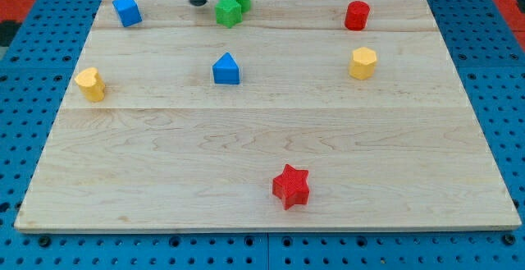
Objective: Separate the green circle from the green star
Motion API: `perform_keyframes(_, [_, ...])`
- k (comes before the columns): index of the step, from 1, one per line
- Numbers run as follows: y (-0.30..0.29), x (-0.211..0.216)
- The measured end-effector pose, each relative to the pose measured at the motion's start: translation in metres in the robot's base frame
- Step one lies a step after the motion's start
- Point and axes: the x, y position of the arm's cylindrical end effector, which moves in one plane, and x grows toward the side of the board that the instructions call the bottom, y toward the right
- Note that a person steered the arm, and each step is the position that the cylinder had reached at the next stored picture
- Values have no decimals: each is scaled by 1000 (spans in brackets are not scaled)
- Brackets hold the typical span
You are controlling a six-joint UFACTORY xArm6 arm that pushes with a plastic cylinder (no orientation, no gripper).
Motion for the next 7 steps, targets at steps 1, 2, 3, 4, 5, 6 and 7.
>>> perform_keyframes(1, [19,-1])
perform_keyframes(2, [22,-1])
perform_keyframes(3, [61,0])
perform_keyframes(4, [117,1])
perform_keyframes(5, [100,20])
perform_keyframes(6, [116,73])
perform_keyframes(7, [165,72])
